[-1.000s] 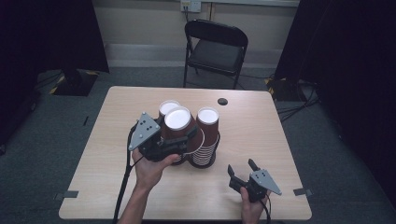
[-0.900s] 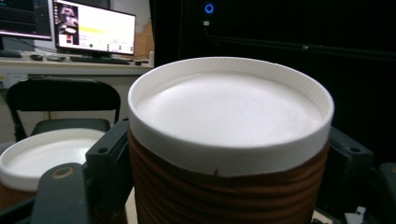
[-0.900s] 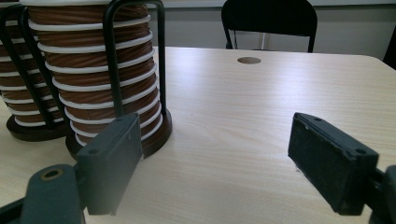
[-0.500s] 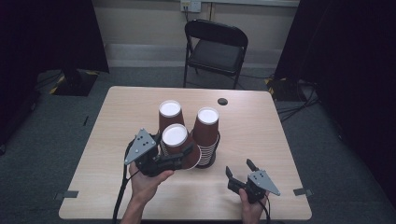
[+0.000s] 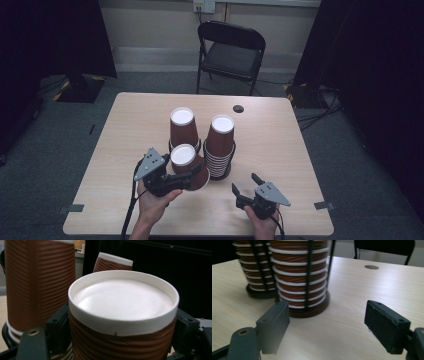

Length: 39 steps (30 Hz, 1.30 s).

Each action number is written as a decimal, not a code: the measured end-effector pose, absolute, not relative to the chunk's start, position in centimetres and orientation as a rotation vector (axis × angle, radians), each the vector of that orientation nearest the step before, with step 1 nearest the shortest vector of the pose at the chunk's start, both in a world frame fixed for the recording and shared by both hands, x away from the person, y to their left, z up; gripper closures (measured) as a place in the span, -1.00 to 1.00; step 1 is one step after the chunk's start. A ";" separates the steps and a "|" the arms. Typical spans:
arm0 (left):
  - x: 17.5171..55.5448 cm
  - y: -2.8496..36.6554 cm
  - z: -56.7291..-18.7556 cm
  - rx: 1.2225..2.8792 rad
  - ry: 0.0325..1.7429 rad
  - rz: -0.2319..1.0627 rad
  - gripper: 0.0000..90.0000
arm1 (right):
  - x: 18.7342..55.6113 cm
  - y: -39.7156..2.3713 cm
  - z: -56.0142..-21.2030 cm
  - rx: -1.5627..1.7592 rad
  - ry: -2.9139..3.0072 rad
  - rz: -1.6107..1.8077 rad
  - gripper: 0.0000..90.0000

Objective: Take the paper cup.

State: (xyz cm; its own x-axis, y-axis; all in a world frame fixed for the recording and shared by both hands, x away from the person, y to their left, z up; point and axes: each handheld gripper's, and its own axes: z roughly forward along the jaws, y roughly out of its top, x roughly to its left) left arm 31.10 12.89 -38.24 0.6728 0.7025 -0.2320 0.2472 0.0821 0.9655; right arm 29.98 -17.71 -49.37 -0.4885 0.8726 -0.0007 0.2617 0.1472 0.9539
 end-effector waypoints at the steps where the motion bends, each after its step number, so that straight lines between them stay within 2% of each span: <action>1: 31.1 13.1 -38.7 1.490 0.847 0.390 -0.54 | 29.9 -17.4 -49.4 1.067 1.868 1.358 -0.52; 11: 30.9 12.8 -41.2 1.470 0.916 0.314 -0.54 | 28.9 -14.1 -49.4 0.944 1.982 1.432 -0.49; 20: 30.8 13.2 -42.9 1.417 0.978 0.210 -0.54 | 28.2 -13.3 -49.2 0.879 1.942 1.561 -0.40; 31: 31.1 14.7 -44.5 1.293 1.080 0.050 -0.54 | 28.0 -11.7 -49.0 0.768 1.974 1.669 -0.11; 39: 31.1 14.8 -44.9 1.269 1.099 -0.008 -0.54 | 28.1 -11.0 -49.0 0.706 1.964 1.729 -0.06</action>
State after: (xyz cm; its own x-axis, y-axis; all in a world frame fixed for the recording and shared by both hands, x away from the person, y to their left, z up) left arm 31.13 14.75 -44.89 0.5252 0.5436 -0.6547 0.5526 0.3673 0.7482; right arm 28.12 -11.00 -48.99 -0.7790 0.6268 0.0144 0.0938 0.0939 0.9912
